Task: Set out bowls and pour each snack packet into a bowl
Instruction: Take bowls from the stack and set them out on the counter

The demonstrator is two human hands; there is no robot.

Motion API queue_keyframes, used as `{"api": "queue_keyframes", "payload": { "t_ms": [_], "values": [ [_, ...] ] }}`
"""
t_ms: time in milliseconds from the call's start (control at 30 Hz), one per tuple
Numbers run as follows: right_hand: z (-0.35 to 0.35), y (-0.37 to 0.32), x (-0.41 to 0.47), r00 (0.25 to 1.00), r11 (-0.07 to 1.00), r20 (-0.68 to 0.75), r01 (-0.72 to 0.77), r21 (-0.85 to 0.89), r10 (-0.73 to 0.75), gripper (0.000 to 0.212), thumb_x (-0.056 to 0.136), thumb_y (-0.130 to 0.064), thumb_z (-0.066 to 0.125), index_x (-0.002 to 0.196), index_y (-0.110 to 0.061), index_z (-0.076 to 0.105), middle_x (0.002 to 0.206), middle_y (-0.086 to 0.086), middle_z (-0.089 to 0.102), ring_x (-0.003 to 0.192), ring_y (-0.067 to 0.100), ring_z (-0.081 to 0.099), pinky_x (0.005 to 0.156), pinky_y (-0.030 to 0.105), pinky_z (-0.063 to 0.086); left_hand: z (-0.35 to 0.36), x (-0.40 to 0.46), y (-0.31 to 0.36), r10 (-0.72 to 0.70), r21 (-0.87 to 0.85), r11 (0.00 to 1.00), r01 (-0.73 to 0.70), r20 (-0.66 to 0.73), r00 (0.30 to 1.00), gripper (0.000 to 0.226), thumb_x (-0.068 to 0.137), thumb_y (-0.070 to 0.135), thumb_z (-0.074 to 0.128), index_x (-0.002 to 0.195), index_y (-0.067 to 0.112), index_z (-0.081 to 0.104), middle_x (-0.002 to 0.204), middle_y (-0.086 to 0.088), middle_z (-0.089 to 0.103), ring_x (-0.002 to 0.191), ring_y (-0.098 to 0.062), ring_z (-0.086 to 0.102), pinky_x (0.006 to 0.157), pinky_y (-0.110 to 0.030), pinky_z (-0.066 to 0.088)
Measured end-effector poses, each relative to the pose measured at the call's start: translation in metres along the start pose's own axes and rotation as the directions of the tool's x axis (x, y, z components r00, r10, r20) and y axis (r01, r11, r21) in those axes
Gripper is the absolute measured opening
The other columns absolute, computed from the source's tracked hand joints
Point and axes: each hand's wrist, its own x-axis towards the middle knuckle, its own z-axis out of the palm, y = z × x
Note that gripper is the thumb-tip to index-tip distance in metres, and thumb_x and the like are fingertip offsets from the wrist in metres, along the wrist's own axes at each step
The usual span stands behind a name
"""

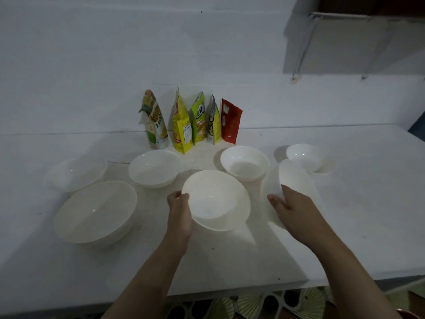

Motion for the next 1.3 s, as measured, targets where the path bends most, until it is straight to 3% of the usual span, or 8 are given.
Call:
{"api": "queue_keyframes", "payload": {
  "t_ms": [200,400,633,767,967,1133,1200,1300],
  "values": [
    [-0.006,0.062,0.021,0.998,0.936,0.050,-0.019,-0.351,0.039,0.031,0.102,-0.031,0.045,0.124,-0.014,0.059,0.115,0.009,0.068,0.108,0.030,0.062,0.084,0.036,0.048,0.019,0.000,-0.018,0.045,0.040,0.998,-0.039,-0.160,0.986,0.028,0.102,0.033,0.035,0.128,0.024,0.037,0.121,-0.009,0.050,0.103,-0.027,0.049,0.081,-0.037,0.040],
    [0.000,0.095,0.026,0.992,0.900,0.124,0.066,-0.430,-0.013,0.024,0.101,-0.034,0.047,0.107,-0.021,0.065,0.104,0.000,0.071,0.095,0.022,0.065,0.073,0.030,0.049,0.024,0.004,-0.030,0.055,0.072,0.997,-0.040,-0.219,0.974,0.042,0.102,0.038,0.034,0.141,0.022,0.034,0.125,-0.008,0.048,0.109,-0.027,0.047,0.096,-0.046,0.043],
    [-0.002,0.096,0.033,0.991,0.893,0.123,0.095,-0.440,-0.045,0.024,0.099,-0.037,0.047,0.081,-0.024,0.056,0.088,-0.004,0.069,0.085,0.020,0.064,0.063,0.028,0.041,0.027,0.006,-0.030,0.073,0.108,0.993,-0.049,-0.229,0.971,0.042,0.102,0.039,0.033,0.140,0.022,0.035,0.127,-0.008,0.048,0.112,-0.028,0.047,0.097,-0.047,0.045],
    [-0.003,0.097,0.032,0.992,0.888,0.113,0.100,-0.449,-0.055,0.027,0.099,-0.037,0.047,0.083,-0.020,0.062,0.085,-0.004,0.068,0.082,0.020,0.062,0.063,0.029,0.044,0.028,0.005,-0.030,0.072,0.106,0.993,-0.049,-0.231,0.970,0.042,0.102,0.040,0.033,0.140,0.022,0.035,0.124,-0.006,0.047,0.114,-0.029,0.047,0.097,-0.049,0.046],
    [-0.005,0.097,0.037,0.989,0.904,0.144,0.079,-0.420,-0.019,0.039,0.097,-0.036,0.051,0.061,-0.023,0.044,0.064,-0.006,0.056,0.064,0.014,0.056,0.055,0.027,0.040,0.027,0.007,-0.032,0.077,0.104,0.993,-0.053,-0.235,0.969,0.038,0.101,0.041,0.035,0.136,0.026,0.036,0.126,-0.006,0.047,0.115,-0.030,0.047,0.097,-0.051,0.046],
    [-0.004,0.096,0.035,0.991,0.927,0.130,0.076,-0.368,-0.029,0.017,0.096,-0.034,0.052,0.093,-0.029,0.068,0.085,-0.011,0.069,0.080,0.014,0.064,0.066,0.029,0.052,0.026,0.009,-0.033,0.085,0.089,0.994,-0.065,-0.236,0.968,0.036,0.101,0.037,0.037,0.135,0.026,0.037,0.128,-0.006,0.047,0.115,-0.029,0.047,0.099,-0.052,0.045],
    [-0.005,0.093,0.034,0.993,0.960,0.111,0.077,-0.269,-0.048,0.022,0.096,-0.038,0.055,0.115,-0.033,0.066,0.098,-0.015,0.070,0.087,0.011,0.065,0.070,0.027,0.051,0.025,0.009,-0.031,0.109,0.081,0.992,-0.093,-0.230,0.967,0.033,0.101,0.034,0.039,0.133,0.027,0.038,0.129,-0.005,0.048,0.114,-0.028,0.047,0.095,-0.045,0.045],
    [-0.003,0.085,0.035,0.991,0.987,-0.023,0.130,-0.099,-0.133,0.028,0.096,-0.038,0.056,0.122,-0.028,0.064,0.099,-0.017,0.066,0.083,0.005,0.060,0.073,0.024,0.047,0.024,0.005,-0.028,0.244,0.106,0.969,-0.225,-0.226,0.943,0.034,0.100,0.026,0.045,0.133,0.024,0.041,0.134,-0.002,0.049,0.120,-0.024,0.048,0.090,-0.034,0.038]
  ]
}}
